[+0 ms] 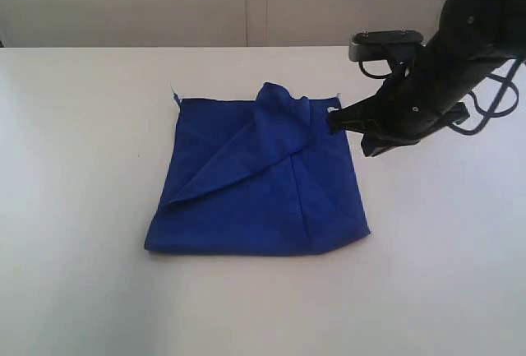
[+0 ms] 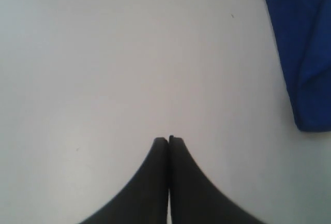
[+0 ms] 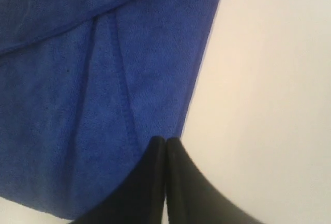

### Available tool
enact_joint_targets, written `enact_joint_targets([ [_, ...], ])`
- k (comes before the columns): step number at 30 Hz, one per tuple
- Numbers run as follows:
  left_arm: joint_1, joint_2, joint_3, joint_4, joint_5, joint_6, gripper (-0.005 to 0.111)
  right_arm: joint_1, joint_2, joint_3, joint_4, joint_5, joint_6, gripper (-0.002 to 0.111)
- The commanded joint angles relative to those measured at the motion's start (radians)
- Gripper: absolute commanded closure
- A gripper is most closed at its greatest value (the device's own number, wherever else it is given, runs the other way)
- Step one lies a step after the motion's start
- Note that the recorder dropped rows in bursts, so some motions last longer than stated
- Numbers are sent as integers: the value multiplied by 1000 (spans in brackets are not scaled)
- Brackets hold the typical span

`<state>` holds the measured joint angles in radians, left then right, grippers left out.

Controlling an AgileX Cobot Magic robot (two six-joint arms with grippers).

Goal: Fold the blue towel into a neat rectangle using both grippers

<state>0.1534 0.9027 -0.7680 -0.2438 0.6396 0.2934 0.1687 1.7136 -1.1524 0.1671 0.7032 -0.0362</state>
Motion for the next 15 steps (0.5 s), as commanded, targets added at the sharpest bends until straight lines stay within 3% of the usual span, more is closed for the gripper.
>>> enact_joint_targets([
  [1,5,-6,6,-10,-12,-3,107,-7,-62,51,-5,-47,-13,108],
  [9,5,-6,6,-30,-109,-6,107,-29,-58,61,12,-123,-57,108],
  [12,3,-2,6,-144,-116,3,107,-51,-58,61,49,-145,-57,108],
  [15,-37,31,4,-307,-118,143,107,-61,-46,61,82,-173,-57,108],
])
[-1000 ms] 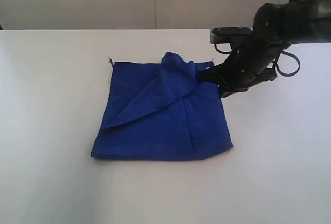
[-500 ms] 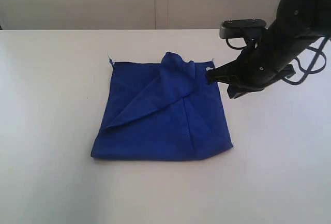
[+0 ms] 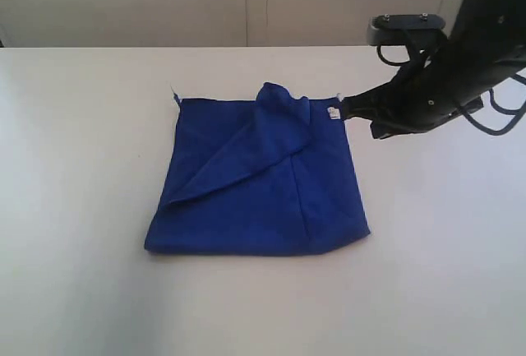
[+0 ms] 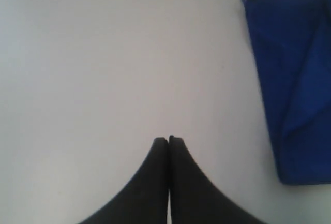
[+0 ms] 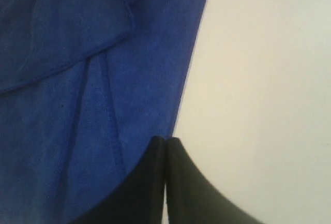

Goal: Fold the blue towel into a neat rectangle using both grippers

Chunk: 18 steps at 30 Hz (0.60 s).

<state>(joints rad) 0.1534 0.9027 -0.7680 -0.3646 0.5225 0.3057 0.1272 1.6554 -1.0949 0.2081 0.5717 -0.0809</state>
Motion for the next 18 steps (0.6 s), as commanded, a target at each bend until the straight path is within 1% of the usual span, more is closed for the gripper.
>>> enact_joint_targets([
  [1,-71,58,-1,-258,1,196,107,-19,21,4,47,-53,-13,108],
  [3,-122,97,-12,-302,-5,225,107,-22,37,-1,66,-57,-13,108],
  [5,-183,146,-30,-304,-18,225,107,-40,55,-8,92,-61,-24,108],
  [6,-228,181,-45,-304,-34,225,107,-56,63,-14,110,-48,-40,108],
  [8,-291,233,-69,-304,-58,225,107,-95,74,-33,165,-13,-90,108],
  [10,-392,317,-108,-303,-115,223,107,-154,81,-43,251,47,-188,108],
  [11,-457,378,-137,-303,-152,223,107,-195,81,-48,314,91,-255,108],
  [12,-505,429,-173,-295,-173,223,107,-228,81,-48,356,127,-288,108],
  [13,-566,501,-226,-258,-190,223,107,-261,79,-48,382,163,-306,108],
  [14,-602,549,-264,-226,-192,219,107,-278,79,-48,389,177,-306,108],
  [16,-663,648,-352,-142,-201,153,107,-302,79,-48,393,194,-306,108],
  [18,-705,739,-440,-42,-203,45,107,-319,79,-48,393,218,-306,108],
])
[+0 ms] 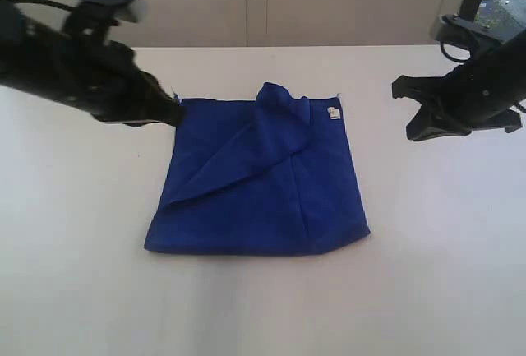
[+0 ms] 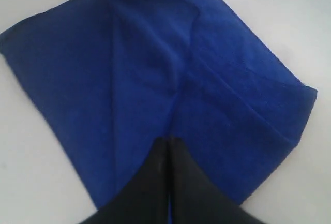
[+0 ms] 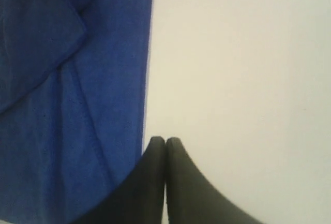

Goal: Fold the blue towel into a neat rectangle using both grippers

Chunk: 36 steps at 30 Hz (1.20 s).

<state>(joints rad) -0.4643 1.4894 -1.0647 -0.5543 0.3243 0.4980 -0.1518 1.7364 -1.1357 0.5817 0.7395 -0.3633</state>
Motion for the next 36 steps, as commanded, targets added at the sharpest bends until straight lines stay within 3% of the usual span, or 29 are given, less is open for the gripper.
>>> enact_joint_targets([
  [1,-106,201,-195,211,1,-203,107,-45,-2,-7,20,55,-28,108],
  [9,-211,518,-611,731,192,-707,107,-48,-2,-7,20,10,-35,108],
  [17,-289,750,-921,761,242,-788,107,-48,-2,-7,20,-31,-35,108],
  [25,-317,866,-1042,757,232,-822,106,-48,0,-7,13,-47,-36,108],
  [27,-316,872,-1042,757,212,-824,101,-48,0,-7,13,-52,-36,108],
  [32,-316,874,-1042,742,181,-842,72,-48,0,-7,13,-68,-36,108],
  [36,-316,874,-1042,734,112,-842,57,-48,0,-7,13,-71,-36,108],
])
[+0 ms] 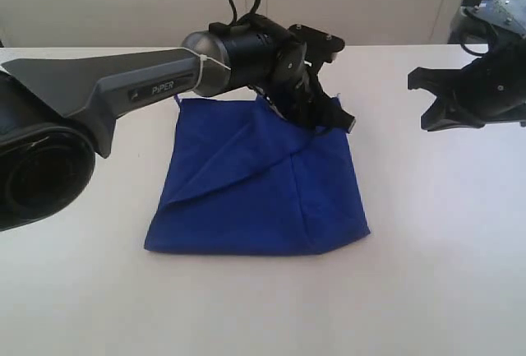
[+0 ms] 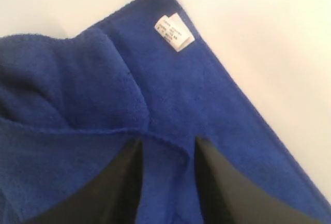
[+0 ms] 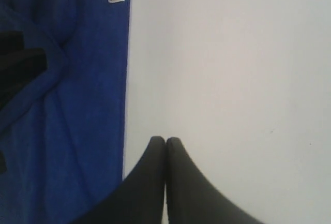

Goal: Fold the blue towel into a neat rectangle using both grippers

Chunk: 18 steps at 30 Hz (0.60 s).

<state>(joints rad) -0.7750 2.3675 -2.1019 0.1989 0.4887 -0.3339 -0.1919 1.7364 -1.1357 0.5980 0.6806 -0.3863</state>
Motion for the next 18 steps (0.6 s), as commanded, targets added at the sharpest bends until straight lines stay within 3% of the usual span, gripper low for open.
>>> enact_joint_targets([
  [1,-6,-2,-5,-20,-60,-11,56,-8,0,-7,-3,-14,-13,108],
  [14,-6,66,-5,65,-115,-6,57,-8,0,-7,-18,-25,-13,108],
  [18,-6,66,-5,124,-83,-6,69,-8,0,-2,-18,-41,-13,108],
])
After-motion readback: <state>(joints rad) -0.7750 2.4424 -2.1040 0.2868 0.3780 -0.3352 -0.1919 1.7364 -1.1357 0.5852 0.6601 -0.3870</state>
